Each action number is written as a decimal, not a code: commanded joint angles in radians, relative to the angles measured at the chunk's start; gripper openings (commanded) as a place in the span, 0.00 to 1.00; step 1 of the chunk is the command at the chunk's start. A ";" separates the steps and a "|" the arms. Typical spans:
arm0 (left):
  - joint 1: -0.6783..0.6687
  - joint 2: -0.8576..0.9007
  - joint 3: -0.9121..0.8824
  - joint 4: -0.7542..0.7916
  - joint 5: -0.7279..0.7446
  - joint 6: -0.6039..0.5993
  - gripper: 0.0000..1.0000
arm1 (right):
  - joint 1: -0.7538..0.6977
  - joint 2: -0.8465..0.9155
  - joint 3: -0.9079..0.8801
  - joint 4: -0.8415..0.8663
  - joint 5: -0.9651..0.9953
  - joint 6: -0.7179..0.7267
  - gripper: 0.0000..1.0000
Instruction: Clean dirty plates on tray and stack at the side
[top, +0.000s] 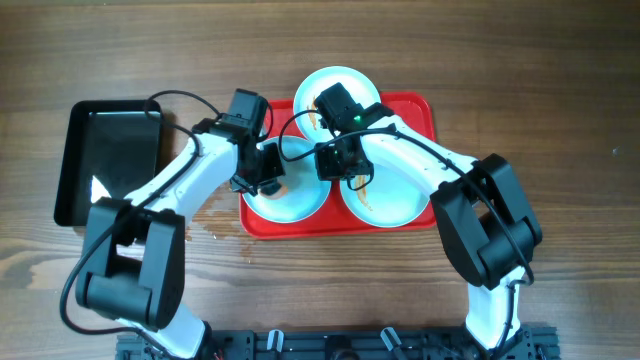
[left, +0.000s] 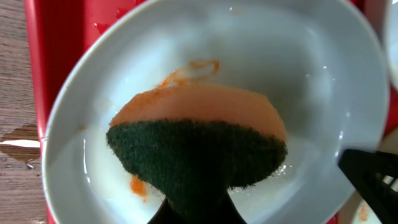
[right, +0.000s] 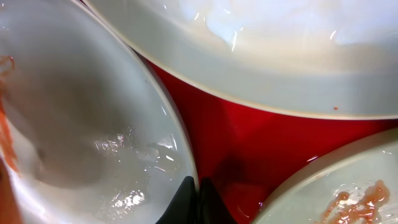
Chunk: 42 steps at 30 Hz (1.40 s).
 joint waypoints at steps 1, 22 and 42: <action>-0.015 -0.031 -0.004 0.003 0.038 0.001 0.04 | 0.003 0.024 -0.009 0.006 -0.009 0.006 0.04; -0.071 -0.029 -0.089 0.190 0.030 -0.056 0.04 | 0.003 0.024 -0.009 0.010 -0.050 0.006 0.04; -0.071 -0.030 -0.117 0.034 -0.280 0.006 0.04 | 0.003 0.024 -0.009 0.000 -0.061 0.005 0.04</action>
